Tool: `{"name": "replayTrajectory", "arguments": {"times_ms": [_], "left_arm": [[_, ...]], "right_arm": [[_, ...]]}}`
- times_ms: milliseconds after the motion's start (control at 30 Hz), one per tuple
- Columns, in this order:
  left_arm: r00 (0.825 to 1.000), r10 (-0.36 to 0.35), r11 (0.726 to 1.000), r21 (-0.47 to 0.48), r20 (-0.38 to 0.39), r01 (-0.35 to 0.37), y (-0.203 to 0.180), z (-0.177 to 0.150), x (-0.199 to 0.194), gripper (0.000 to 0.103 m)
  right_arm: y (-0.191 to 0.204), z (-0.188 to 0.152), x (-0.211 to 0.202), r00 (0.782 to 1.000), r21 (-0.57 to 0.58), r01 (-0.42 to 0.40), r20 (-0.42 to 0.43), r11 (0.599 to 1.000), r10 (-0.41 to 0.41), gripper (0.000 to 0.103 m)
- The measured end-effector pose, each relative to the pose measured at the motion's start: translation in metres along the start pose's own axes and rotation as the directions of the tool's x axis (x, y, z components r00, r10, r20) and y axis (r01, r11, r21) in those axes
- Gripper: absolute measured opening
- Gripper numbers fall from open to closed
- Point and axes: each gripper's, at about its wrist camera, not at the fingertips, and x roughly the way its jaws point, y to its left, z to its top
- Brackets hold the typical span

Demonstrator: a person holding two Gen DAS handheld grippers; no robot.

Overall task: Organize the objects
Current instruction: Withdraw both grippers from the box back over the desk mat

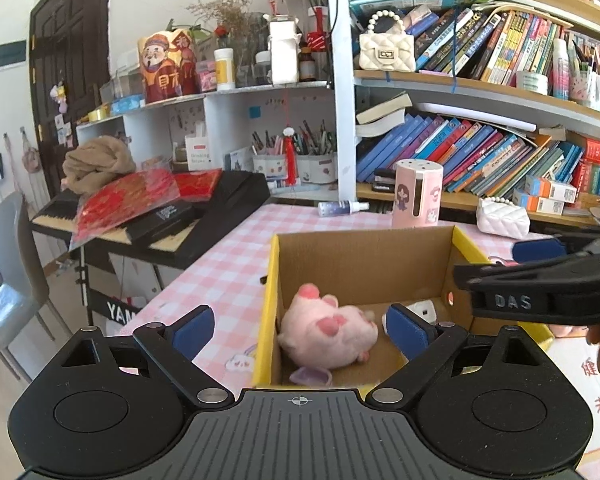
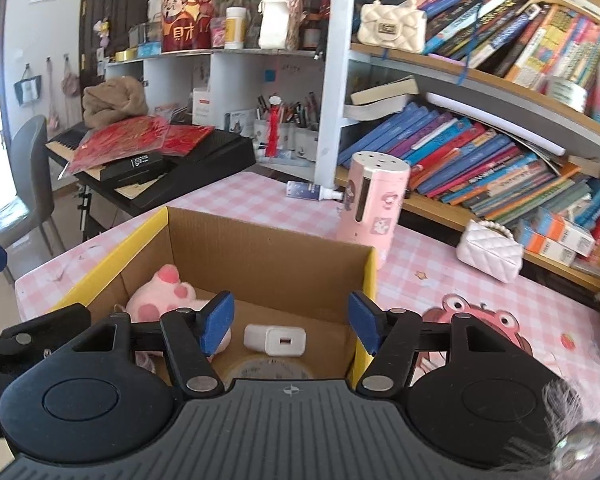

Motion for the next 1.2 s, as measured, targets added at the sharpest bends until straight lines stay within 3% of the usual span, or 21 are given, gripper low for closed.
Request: {"name": "replayTrajectory", "arguments": {"times_ms": [367, 733, 1200], "left_arm": [[0.998, -0.034, 0.999, -0.043, -0.043, 0.032, 0.016, -0.031, -0.025, 0.096], [0.995, -0.049, 0.997, -0.061, -0.091, 0.043, 0.030, -0.062, -0.057, 0.096], [0.981, -0.094, 0.996, -0.019, -0.168, 0.092, 0.023, -0.087, -0.082, 0.096]], "right_arm": [[0.020, -0.050, -0.045, 0.995, 0.007, 0.100, -0.010, 0.995, -0.100, 0.073], [0.051, -0.085, -0.079, 0.991, -0.020, 0.116, -0.061, 0.993, -0.117, 0.076], [0.057, -0.118, -0.114, 0.985, 0.068, 0.108, -0.142, 0.992, -0.098, 0.079]]}}
